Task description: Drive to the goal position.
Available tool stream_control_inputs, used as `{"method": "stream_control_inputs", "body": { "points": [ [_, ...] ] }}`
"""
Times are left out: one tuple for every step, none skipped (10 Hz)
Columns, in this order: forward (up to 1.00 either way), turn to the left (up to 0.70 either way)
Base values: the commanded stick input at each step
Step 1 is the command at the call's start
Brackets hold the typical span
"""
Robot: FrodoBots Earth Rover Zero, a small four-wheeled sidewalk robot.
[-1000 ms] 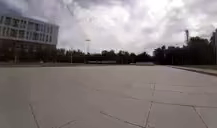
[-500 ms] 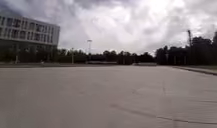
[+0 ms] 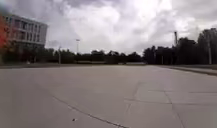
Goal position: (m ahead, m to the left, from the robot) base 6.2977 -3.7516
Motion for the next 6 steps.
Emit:
{"method": "stream_control_inputs", "body": {
  "points": [
    [1.0,0.0],
    [1.0,0.0],
    [1.0,0.0],
    [1.0,0.0],
    [1.0,0.0],
    [1.0,0.0]
  ]
}}
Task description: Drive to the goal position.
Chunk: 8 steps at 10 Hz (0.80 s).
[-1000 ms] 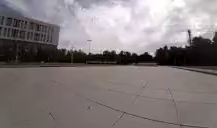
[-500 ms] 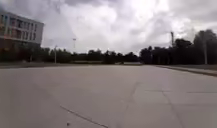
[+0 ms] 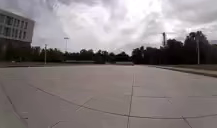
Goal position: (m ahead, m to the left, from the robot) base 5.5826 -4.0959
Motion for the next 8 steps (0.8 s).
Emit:
{"method": "stream_control_inputs", "body": {
  "points": [
    [1.0,0.0],
    [1.0,0.0],
    [1.0,0.0],
    [1.0,0.19],
    [1.0,0.35],
    [1.0,0.4],
    [1.0,0.4],
    [1.0,0.4]
  ]
}}
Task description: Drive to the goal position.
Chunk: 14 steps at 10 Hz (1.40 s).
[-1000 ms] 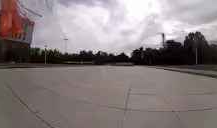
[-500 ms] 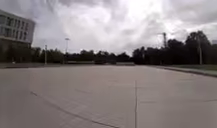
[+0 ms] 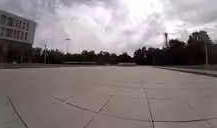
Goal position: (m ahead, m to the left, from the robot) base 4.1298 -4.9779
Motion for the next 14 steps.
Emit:
{"method": "stream_control_inputs", "body": {
  "points": [
    [1.0,0.4],
    [1.0,0.3],
    [1.0,0.0],
    [1.0,0.0],
    [1.0,0.0],
    [1.0,0.0],
    [1.0,0.0],
    [1.0,-0.12],
    [1.0,-0.4],
    [1.0,-0.4],
    [1.0,-0.4],
    [1.0,-0.4],
    [1.0,-0.4],
    [1.0,-0.4]
  ]
}}
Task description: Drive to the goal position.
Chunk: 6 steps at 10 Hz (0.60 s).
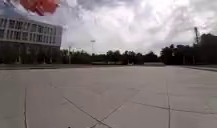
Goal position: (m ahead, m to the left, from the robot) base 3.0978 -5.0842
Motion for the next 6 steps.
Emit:
{"method": "stream_control_inputs", "body": {
  "points": [
    [1.0,-0.4],
    [1.0,-0.4],
    [1.0,-0.4],
    [1.0,-0.4],
    [1.0,-0.04],
    [1.0,0.0]
  ]
}}
